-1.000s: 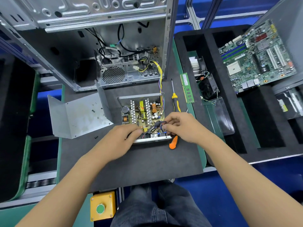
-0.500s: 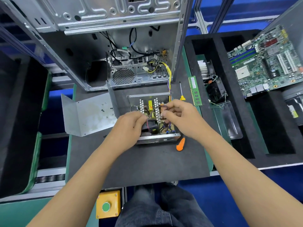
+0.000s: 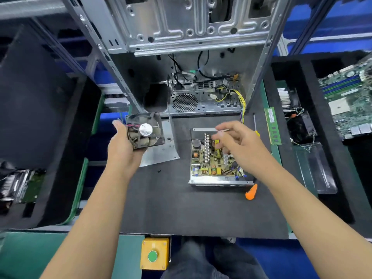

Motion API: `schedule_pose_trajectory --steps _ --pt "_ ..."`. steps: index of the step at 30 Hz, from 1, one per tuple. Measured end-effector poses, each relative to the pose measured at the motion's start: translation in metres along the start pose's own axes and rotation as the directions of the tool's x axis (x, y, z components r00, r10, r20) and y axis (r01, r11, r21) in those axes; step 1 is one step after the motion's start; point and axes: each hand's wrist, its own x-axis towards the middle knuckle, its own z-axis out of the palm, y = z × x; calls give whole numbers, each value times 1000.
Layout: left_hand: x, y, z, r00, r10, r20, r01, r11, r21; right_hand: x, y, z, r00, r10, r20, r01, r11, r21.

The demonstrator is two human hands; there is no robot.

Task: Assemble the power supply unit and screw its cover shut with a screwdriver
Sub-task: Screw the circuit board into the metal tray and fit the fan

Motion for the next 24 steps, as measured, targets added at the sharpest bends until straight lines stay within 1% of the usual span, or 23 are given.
schedule_pose_trajectory --steps 1,2,3,4,5,6,8,9,12,13,14,16,19,21,24 --pt "4 -1 -6 1000 17 -17 -18 1000 -11 -1 5 0 1000 16 -1 -16 1000 -5" --pt "6 -4 -11 998 58 -30 -57 997 43 -1 9 -1 1000 27 0 -27 1000 -13" --pt "8 -7 -15 992 124 -37 -115 975 189 -2 14 -1 999 33 2 -33 999 -22" --pt "9 -10 -19 979 201 -34 -171 900 401 -1 17 -2 999 37 6 -37 999 -30" --pt "11 -13 -22 959 283 -23 -210 763 611 0 21 -2 999 40 7 -40 999 -30" --pt "13 -17 -23 937 348 1 -231 619 751 0 23 -3 999 43 4 -43 999 -22" --pt "15 -22 -20 913 404 58 -232 397 888 1 27 -6 999 35 -1 -35 999 -9" --pt "15 -24 -17 910 408 74 -218 319 923 2 28 -6 1000 29 -2 -29 1000 -6" --pt "19 -31 -10 911 410 41 -128 185 974 4 30 -5 1000 23 -11 -22 1000 20" --pt "20 -33 -10 911 409 56 -119 130 984 4 31 -4 1000 24 -14 -23 999 30" --pt "22 -34 -10 909 407 87 -129 76 989 4 32 -3 1000 26 -15 -25 999 38" --pt "26 -34 -12 899 414 143 -159 3 987 4 33 -1 1000 27 -15 -26 999 42" --pt "24 -35 -14 881 428 201 -154 -142 978 4 33 -1 1000 22 -12 -21 999 34" --pt "22 -35 -13 882 414 224 -148 -208 967 4 34 0 1000 18 -12 -17 999 35" --pt "22 -39 -13 873 412 259 -151 -277 949 4 36 0 1000 8 -1 -8 1000 27"
